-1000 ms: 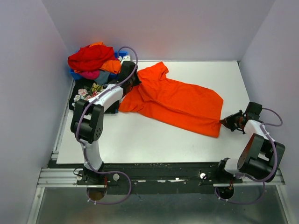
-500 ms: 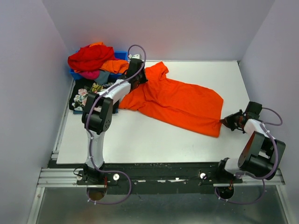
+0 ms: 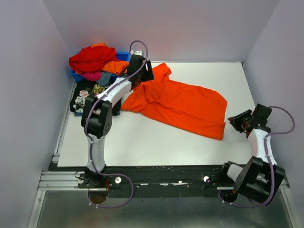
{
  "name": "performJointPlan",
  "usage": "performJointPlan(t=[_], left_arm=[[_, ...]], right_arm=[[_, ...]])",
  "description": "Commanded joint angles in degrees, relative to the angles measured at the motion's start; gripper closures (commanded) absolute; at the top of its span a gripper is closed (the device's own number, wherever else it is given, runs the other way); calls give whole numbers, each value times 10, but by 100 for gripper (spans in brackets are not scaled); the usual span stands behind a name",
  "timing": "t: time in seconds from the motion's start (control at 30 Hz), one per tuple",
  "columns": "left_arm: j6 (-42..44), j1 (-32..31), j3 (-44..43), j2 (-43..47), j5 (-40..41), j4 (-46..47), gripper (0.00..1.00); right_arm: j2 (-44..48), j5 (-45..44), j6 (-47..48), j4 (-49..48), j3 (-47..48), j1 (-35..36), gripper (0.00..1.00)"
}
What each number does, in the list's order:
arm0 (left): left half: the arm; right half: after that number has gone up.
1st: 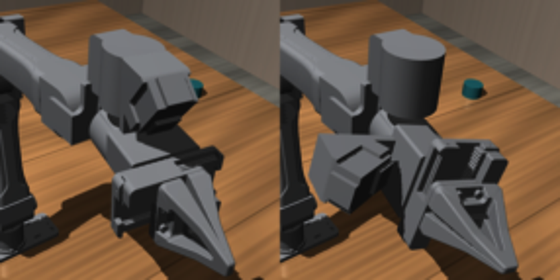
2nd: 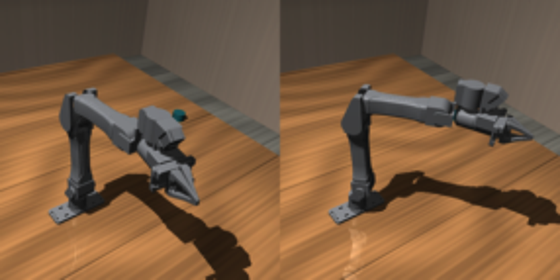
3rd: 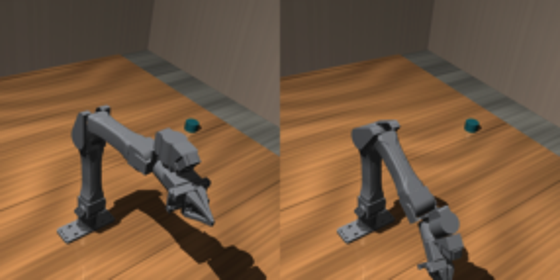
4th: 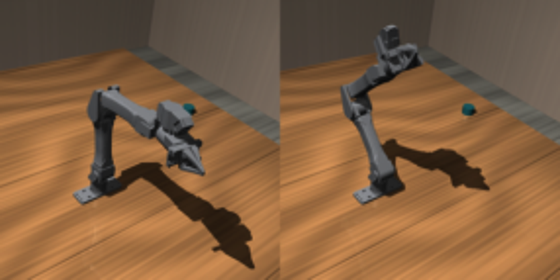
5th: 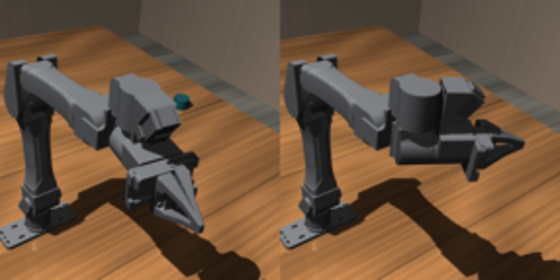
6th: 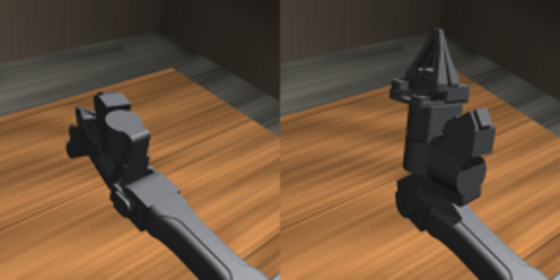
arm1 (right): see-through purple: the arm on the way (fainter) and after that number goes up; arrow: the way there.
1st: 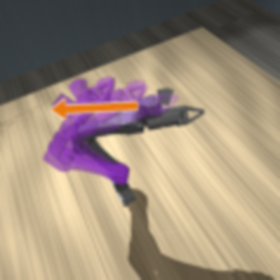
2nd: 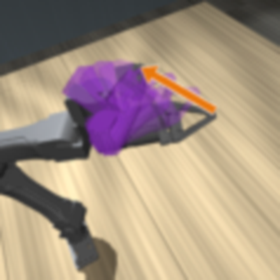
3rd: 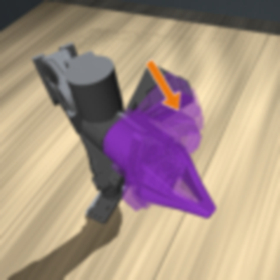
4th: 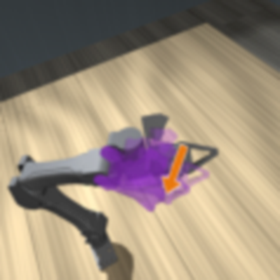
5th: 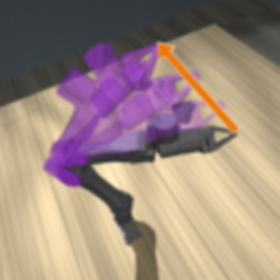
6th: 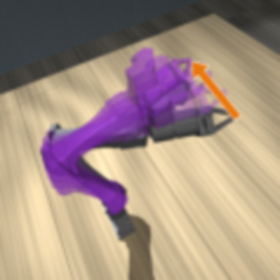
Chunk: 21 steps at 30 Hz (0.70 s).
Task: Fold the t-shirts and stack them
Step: Fold the flattened tshirt in 1/3 of the way
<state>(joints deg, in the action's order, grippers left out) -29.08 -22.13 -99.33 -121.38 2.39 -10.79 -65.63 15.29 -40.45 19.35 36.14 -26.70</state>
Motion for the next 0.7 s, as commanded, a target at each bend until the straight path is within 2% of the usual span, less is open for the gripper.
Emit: performJointPlan(t=[0.0, 0.1, 0.23, 0.3, 0.33, 0.5, 0.67], left_arm=[[10, 2, 46, 120, 24, 8, 19], [-17, 0, 101, 177, 26, 12, 19], [-69, -1, 215, 259, 31, 30, 19], [-87, -3, 257, 291, 42, 32, 19], [-92, -3, 278, 304, 44, 33, 19], [-120, -3, 353, 373, 71, 30, 19], [-145, -3, 420, 417, 80, 48, 19]], right_arm=[[60, -22, 26, 69, -41, 5, 71], [88, -14, 26, 77, -68, 10, 80], [83, -18, 21, 67, -86, 38, 84], [62, -29, 20, 70, -77, 58, 97], [49, -39, 19, 74, -70, 69, 99], [-11, -83, 13, 74, -43, 99, 99], [-96, -165, 1, 135, 2, 100, 99]])
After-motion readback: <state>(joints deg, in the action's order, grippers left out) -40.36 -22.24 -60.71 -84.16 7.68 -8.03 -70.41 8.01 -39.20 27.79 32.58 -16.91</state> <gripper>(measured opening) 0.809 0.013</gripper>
